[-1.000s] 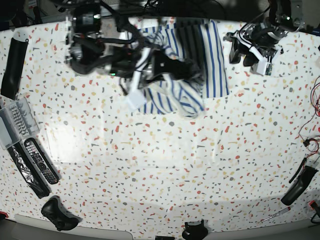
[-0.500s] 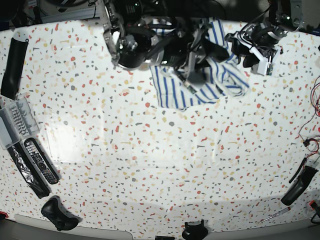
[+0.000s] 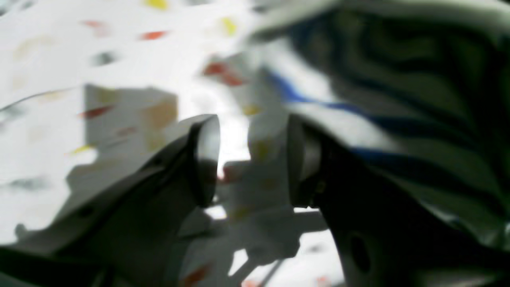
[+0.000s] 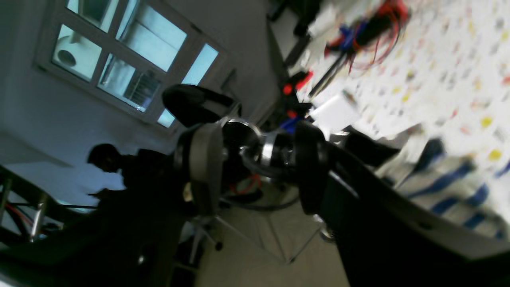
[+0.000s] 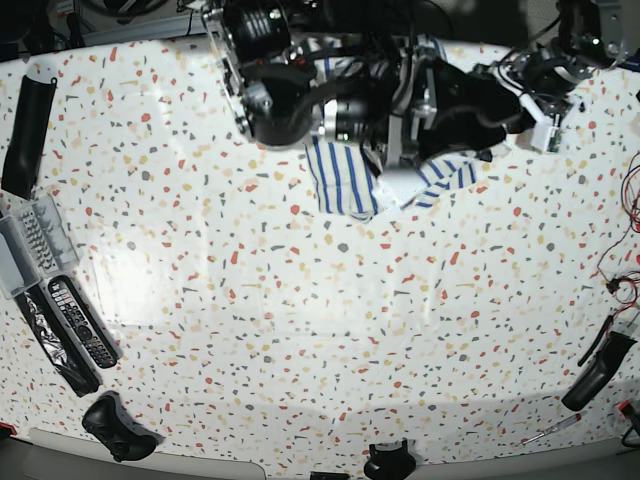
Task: Layout the t-shirt on the table in an organized manner, then fold the t-shirt properly
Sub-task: 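Lift the shirt with the right gripper and drag it toward the left gripper, then grasp the shirt's collar edge with the left gripper and release the right gripper, then lift the shirt with the left gripper and lay it flat on the table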
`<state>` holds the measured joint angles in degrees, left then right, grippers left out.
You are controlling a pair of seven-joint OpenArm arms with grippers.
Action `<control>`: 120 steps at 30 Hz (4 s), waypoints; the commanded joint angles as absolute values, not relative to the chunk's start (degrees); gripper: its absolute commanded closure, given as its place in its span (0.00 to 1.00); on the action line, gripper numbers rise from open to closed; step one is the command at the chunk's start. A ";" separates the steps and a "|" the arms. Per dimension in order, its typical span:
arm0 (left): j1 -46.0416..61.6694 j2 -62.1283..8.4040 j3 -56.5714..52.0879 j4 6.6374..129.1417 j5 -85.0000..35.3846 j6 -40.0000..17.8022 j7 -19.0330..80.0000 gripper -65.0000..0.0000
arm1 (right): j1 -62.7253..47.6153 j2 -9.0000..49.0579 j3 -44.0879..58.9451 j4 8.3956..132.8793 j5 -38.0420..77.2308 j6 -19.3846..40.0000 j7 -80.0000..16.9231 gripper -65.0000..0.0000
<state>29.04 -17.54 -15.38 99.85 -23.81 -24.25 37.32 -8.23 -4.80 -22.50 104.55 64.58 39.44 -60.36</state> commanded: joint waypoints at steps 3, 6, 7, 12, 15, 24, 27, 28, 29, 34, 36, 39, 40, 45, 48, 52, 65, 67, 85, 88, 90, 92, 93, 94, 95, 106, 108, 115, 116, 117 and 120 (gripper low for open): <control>29.21 -18.44 -20.71 101.65 -24.08 -24.21 36.34 0.61 | -4.86 -5.26 -20.23 106.21 62.70 40.00 -61.34 0.57; 29.23 -18.46 -25.98 104.22 -26.72 -24.18 36.38 0.61 | -2.46 -5.23 -15.33 107.68 59.61 40.00 -61.84 0.57; 29.34 -18.44 -27.44 105.34 -28.53 -24.21 36.42 0.61 | -1.72 -5.23 -13.23 108.22 57.98 40.00 -61.93 0.57; 29.39 -18.06 -28.99 112.46 -40.32 -27.66 42.09 0.61 | 0.30 -4.54 -1.50 108.79 47.51 40.00 -61.95 0.57; 29.39 -16.99 -27.64 116.62 -45.56 -30.65 43.99 0.61 | 0.23 -1.04 4.05 108.79 46.39 40.00 -62.02 0.57; 29.36 -16.71 -11.16 122.87 -44.71 -33.15 48.62 0.61 | -1.85 9.76 15.99 108.71 44.31 39.13 -61.91 0.57; 29.39 -16.71 -6.42 123.90 -40.64 -33.28 48.64 0.61 | -2.81 11.73 17.78 108.68 44.31 38.94 -61.93 0.57; 29.39 -16.73 -5.34 124.44 -39.94 -33.30 49.04 0.61 | -3.07 12.21 18.13 108.68 44.31 38.94 -61.95 0.57; 29.36 -16.73 -4.47 124.97 -39.92 -33.30 50.24 0.61 | -3.09 12.56 18.35 108.66 44.27 38.94 -62.04 0.57; 29.36 -16.71 -1.41 126.52 -40.10 -33.30 56.40 0.61 | -3.05 12.99 18.52 108.62 44.47 38.92 -62.02 0.57; 29.36 -16.71 -1.02 126.52 -40.01 -33.50 57.78 0.61 | -3.05 13.02 18.52 108.62 45.19 38.92 -62.06 0.57; 29.39 -16.71 -1.02 126.52 -37.71 -33.47 57.98 0.61 | -3.05 13.02 18.52 108.62 45.17 38.92 -62.06 0.57; 29.39 -16.71 -1.02 126.52 -36.91 -33.47 58.78 0.62 | -3.05 13.02 18.52 108.62 45.17 38.92 -62.11 0.57; 29.36 -16.73 -1.06 126.54 -36.23 -33.50 61.71 1.00 | -3.05 13.02 18.52 108.62 45.17 38.92 -61.95 0.57; 29.39 -17.93 -1.15 126.54 -36.25 -33.47 62.46 1.00 | -3.05 13.02 18.52 108.62 45.17 38.92 -61.93 0.57; 29.71 -21.30 -1.15 126.54 -36.60 -33.47 66.32 1.00 | -3.05 13.02 18.50 108.62 45.17 38.92 -61.95 0.57; 39.24 -28.62 -8.21 125.93 -12.08 -20.97 45.56 1.00 | -3.05 12.99 18.35 108.62 45.87 38.92 -62.28 0.57; 38.70 -28.42 -8.21 124.14 -10.00 -20.97 43.48 1.00 | -3.05 13.02 18.35 108.62 46.59 38.94 -62.83 0.57; 15.70 -17.02 -8.10 92.20 -9.41 -26.63 32.05 1.00 | -3.05 12.99 18.35 108.62 48.64 38.98 -63.90 0.57; 13.56 -12.73 -8.01 92.20 -9.50 -26.65 32.05 1.00 | -3.05 12.99 18.35 108.62 48.64 38.98 -63.92 0.57; 12.40 -11.16 -6.79 92.20 -9.50 -26.63 32.10 1.00 | -3.05 12.99 18.35 108.62 48.64 38.98 -63.92 0.57; 11.49 -10.70 -3.84 92.23 -9.47 -26.63 32.12 1.00 | -3.05 12.97 18.35 108.62 48.69 38.98 -63.92 0.57; 11.07 -10.63 -2.13 92.23 -9.43 -26.63 32.08 1.00 | -3.05 12.97 18.35 108.62 48.82 38.98 -63.94 0.57; 10.52 -10.63 -0.49 92.23 -9.43 -26.61 32.08 1.00 | -3.05 12.97 18.35 108.62 49.63 38.98 -64.01 0.57; 9.89 -10.63 0.91 92.23 -9.41 -26.61 32.08 1.00 | -3.05 12.97 18.35 108.62 50.59 38.98 -64.16 0.57; 0.58 -11.66 -1.98 92.77 -5.23 -22.90 39.05 0.88 | -3.05 12.86 18.35 108.62 51.00 39.00 -64.45 0.57; 0.25 -12.64 -2.28 94.32 -7.51 -22.90 39.90 0.75 | -3.05 12.86 18.35 108.62 51.00 39.00 -64.45 0.57; 0.45 -15.92 -2.35 103.68 -13.30 -22.87 45.93 0.57 | -2.98 12.82 18.31 108.62 51.83 39.00 -64.23 0.57; 0.84 -16.45 -2.50 104.38 -14.17 -22.87 46.30 0.57 | -2.98 12.84 18.06 108.62 52.47 39.00 -63.88 0.57; 1.41 -16.86 -2.90 104.75 -15.46 -22.87 46.28 0.57 | -2.96 12.82 17.56 108.62 52.75 39.03 -63.26 0.57; 3.95 -17.54 -5.61 104.88 -21.63 -22.92 46.19 0.63 | -2.70 12.29 14.00 108.29 50.65 39.05 -60.25 0.59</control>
<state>4.75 -17.10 -5.37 103.88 -21.61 -22.92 47.24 -3.64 12.12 13.76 107.61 49.43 38.61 -61.36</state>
